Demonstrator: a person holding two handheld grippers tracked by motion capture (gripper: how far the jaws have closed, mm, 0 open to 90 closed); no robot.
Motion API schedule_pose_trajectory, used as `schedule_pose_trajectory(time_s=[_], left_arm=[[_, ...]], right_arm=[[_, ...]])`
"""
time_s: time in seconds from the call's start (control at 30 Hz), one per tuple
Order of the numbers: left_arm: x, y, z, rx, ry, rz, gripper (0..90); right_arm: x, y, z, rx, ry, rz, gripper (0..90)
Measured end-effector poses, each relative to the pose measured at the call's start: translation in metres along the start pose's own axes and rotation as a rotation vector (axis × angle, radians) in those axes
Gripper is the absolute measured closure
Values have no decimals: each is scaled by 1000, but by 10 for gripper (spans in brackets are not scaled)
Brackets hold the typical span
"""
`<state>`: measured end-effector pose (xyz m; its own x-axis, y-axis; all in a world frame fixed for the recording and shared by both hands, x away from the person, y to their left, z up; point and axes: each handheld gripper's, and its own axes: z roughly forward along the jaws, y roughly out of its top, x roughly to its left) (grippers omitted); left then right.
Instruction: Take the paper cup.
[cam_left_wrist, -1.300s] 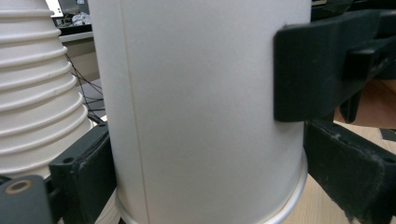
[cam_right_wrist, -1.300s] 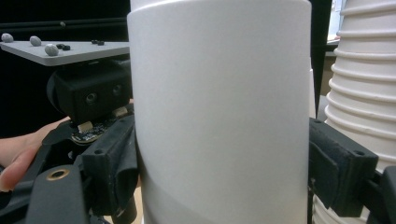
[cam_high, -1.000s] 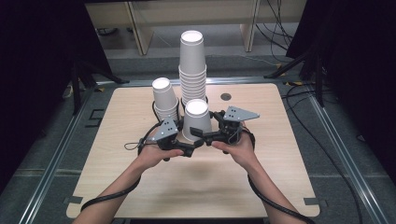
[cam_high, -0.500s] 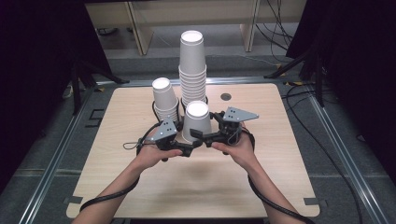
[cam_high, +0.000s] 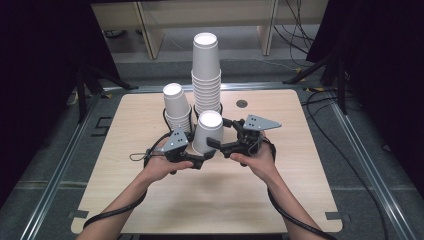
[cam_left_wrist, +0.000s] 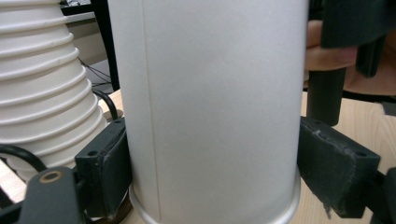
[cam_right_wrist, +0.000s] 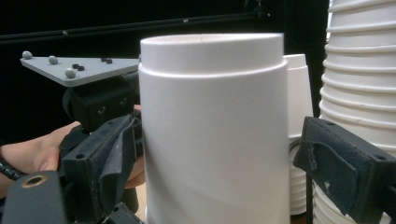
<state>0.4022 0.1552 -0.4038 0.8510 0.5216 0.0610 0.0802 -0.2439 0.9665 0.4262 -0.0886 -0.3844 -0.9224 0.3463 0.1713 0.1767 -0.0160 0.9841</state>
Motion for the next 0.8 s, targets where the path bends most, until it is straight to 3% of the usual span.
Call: schedule_pose_trajectory(time_s=[0.07,0.1,0.13,0.17,0.2,0.33,0.4,0.47,0.5,0.57,0.67,0.73,0.8], left_arm=[[0,0,-1,12,1,13,175],[0,0,-1,15,1,16,175],[1,-1,-2,22,4,26,176],[1,-1,-3,26,4,28,177],[1,-1,-4,29,6,29,177],[3,-3,-6,49,10,41,178],[3,-4,-8,62,16,48,178],[4,-5,-9,81,14,42,177],[4,-5,-10,93,15,52,177],[4,-6,-11,100,19,58,174],[4,-7,-12,105,23,66,173],[5,-8,-12,113,22,83,173],[6,-8,-13,123,19,91,173]], right_arm=[[-1,-1,-1,-18,5,4,124],[-2,-1,-4,-13,-4,-20,124],[-2,-2,-5,-4,1,-5,124],[-4,-2,-6,-22,-8,-27,124],[-3,-2,-8,-1,-8,-13,124],[-1,-5,-15,-4,-9,-1,125],[-2,-6,-19,-1,-11,-18,124],[0,-7,-22,4,-12,2,125],[-1,-8,-23,-2,-18,-27,126],[-1,-9,-26,5,-23,-29,130],[1,-11,-29,8,-27,-2,132],[-1,-13,-30,1,-27,-32,141],[2,-14,-32,21,-32,7,147]])
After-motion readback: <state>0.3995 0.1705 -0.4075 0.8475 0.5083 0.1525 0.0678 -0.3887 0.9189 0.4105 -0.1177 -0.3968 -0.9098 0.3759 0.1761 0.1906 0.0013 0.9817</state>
